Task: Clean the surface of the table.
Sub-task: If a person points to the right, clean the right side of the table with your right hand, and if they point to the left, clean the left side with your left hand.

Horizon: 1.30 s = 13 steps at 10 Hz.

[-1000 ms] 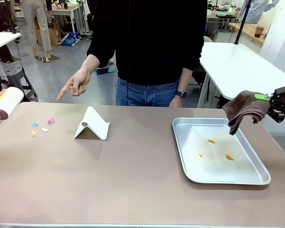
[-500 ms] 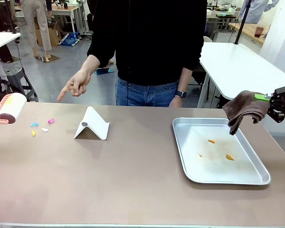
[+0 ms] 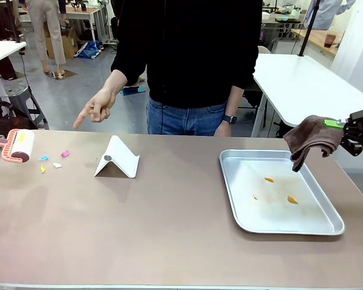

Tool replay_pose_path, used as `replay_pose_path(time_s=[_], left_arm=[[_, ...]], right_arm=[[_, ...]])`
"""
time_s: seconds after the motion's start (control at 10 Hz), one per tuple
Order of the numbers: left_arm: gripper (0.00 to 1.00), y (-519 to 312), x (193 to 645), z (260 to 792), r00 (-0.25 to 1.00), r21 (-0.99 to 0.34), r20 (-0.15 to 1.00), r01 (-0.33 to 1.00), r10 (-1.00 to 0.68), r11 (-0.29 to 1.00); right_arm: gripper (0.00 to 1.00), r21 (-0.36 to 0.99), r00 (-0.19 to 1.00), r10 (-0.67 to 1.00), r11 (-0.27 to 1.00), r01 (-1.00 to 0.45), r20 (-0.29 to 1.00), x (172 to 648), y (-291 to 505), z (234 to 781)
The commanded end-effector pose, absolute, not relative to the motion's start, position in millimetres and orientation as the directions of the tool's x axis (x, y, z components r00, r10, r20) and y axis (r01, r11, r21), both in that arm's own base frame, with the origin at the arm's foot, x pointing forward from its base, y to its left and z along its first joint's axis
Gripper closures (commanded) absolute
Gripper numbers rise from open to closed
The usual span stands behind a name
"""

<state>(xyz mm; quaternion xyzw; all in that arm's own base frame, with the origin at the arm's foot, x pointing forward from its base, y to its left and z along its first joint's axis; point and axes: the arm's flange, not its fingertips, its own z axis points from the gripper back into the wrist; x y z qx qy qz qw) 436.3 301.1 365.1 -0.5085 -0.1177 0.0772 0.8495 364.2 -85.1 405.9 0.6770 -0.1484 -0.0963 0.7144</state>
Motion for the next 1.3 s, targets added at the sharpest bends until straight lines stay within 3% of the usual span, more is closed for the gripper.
replay_pose_path(time_s=[0.0,0.7,1.2], left_arm=[[0.77,300,459,358,0.965,-0.853,0.080,-0.064,0.251,0.518],[0.77,316,481,326,0.950,-0.800,0.012,-0.177,0.311,0.573],[0.77,304,487,315,0.957,-0.785,-0.011,-0.189,0.291,0.590]], right_arm=[[0.91,0.996,0.941,-0.328,0.059,-0.064,0.080,362,-85,408],[0.91,0.996,0.941,-0.328,0.059,-0.064,0.080,362,-85,408],[0.91,0.996,0.941,-0.328,0.059,-0.064,0.080,362,-85,408]])
